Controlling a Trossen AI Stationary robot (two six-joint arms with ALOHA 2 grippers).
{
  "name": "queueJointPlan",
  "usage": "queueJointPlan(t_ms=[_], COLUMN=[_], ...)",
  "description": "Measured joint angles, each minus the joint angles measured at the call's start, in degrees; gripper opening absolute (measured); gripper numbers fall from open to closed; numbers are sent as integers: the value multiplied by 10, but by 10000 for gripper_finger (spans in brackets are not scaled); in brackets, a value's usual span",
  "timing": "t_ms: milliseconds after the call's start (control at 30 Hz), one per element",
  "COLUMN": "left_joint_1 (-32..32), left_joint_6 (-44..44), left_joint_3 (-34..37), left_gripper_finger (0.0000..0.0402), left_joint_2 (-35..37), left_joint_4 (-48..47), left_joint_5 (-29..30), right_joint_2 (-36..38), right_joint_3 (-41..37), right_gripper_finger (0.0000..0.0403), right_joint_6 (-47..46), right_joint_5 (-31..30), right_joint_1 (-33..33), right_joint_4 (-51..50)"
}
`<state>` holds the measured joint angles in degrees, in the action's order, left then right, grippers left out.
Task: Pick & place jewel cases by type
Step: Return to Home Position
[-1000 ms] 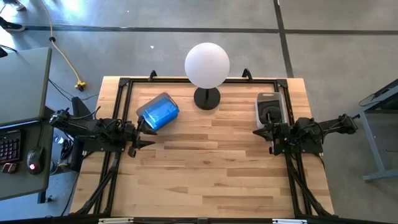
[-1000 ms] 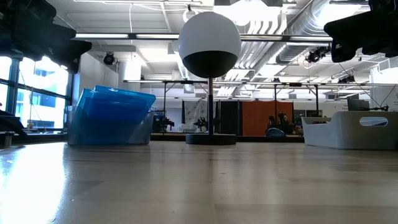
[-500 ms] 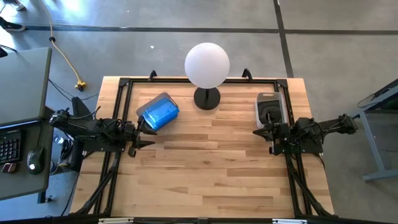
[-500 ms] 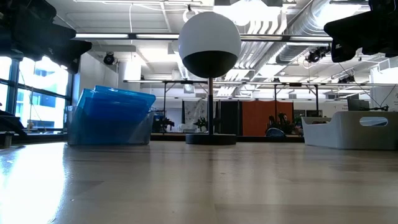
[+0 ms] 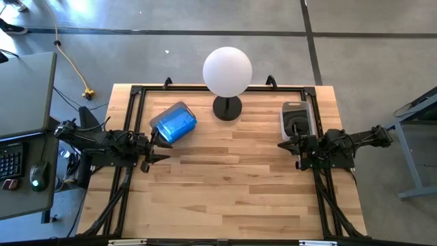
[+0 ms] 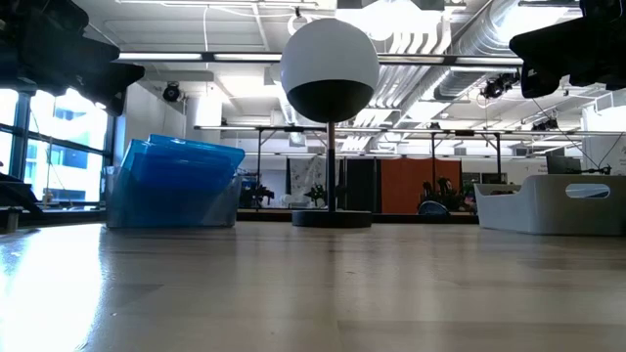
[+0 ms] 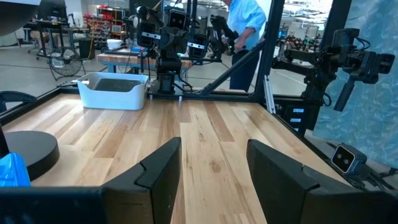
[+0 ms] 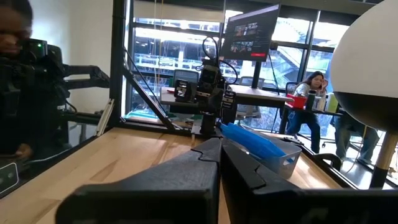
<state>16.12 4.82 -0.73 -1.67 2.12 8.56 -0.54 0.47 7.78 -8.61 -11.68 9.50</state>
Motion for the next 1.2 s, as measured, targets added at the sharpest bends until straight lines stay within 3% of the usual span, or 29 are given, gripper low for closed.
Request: queueJointPlan(t_ms=[1200], left_joint_1=[0], left_joint_6=[0], left_joint_3=[0], left_gripper_finger=[182], left_joint_2=[0], left_joint_4=[0], left_joint_5=[0], right_joint_2=[0], right_joint_3=[0], right_gripper_finger=[1], right_joint_6=[-1], right_joint_5=[0], right_joint_1=[0], right_joint_4=[0])
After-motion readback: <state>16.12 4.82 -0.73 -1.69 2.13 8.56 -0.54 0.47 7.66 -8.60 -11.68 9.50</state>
